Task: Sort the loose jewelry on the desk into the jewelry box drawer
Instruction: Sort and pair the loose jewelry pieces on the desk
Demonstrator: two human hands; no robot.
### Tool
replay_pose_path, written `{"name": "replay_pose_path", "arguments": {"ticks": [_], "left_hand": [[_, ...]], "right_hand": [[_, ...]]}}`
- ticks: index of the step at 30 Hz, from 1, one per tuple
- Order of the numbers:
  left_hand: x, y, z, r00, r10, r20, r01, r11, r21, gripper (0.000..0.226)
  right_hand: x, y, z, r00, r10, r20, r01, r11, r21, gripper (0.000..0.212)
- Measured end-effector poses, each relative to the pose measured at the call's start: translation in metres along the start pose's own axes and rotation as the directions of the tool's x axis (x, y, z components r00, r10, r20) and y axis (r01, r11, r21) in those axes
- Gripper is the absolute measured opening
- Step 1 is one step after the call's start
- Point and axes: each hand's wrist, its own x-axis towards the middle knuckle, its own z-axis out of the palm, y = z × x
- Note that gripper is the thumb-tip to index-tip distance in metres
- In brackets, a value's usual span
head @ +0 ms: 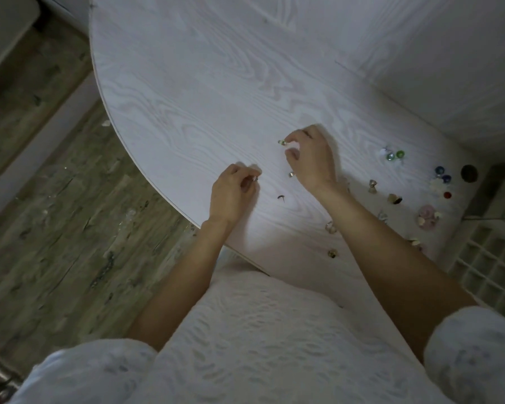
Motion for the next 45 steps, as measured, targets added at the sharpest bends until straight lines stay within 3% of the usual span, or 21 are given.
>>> {"name": "replay_pose_path", "arguments": {"ticks": [5,10,16,23,25,28,33,40,45], "left_hand": [[-0.002,0.000,0.001,0.999,0.019,-0.044,-0.020,0.999,-0.034,0.022],[-0.006,0.000,-0.001,0.997,0.064,-0.044,-0.065,0.998,-0.018,0.024],[-0.009,-0.004,-0.005,0.994,0.088,-0.058,-0.085,0.995,0.060,0.021],[-0.013,-0.006,-0.007,0.999,0.012,-0.038,-0.010,0.999,0.052,0.015],[-0.016,-0.008,-0.008,1.000,0.007,-0.026,-0.006,0.999,0.036,0.013],[-0.027,-0.009,-0.008,0.999,0.043,0.021,-0.043,0.998,0.036,0.013],[-0.054,0.002,0.013,0.974,0.170,0.151,-0.181,0.982,0.058,0.011],[-0.065,0.028,0.043,0.951,0.231,0.204,-0.246,0.968,0.048,0.011],[-0.067,0.043,0.055,0.947,0.228,0.225,-0.231,0.973,-0.011,0.016]], "right_hand": [[0.024,-0.003,0.007,0.993,-0.028,0.119,0.036,0.997,-0.062,0.016],[0.014,-0.008,0.009,0.987,-0.088,0.134,0.108,0.982,-0.152,0.011],[0.001,-0.013,0.017,0.953,-0.223,0.205,0.279,0.913,-0.299,0.015],[-0.024,-0.015,0.019,0.945,-0.267,0.191,0.309,0.920,-0.241,0.009],[-0.038,-0.017,0.006,0.963,-0.270,0.025,0.270,0.949,-0.162,0.007],[-0.068,-0.013,-0.019,0.975,-0.123,-0.184,0.125,0.992,-0.002,0.004],[-0.137,0.027,-0.013,0.992,0.093,-0.085,-0.096,0.995,-0.038,0.005],[-0.164,0.036,-0.005,0.973,0.192,-0.126,-0.215,0.953,-0.212,0.008],[-0.167,0.031,-0.009,0.971,0.213,-0.110,-0.233,0.945,-0.228,0.014]]}}
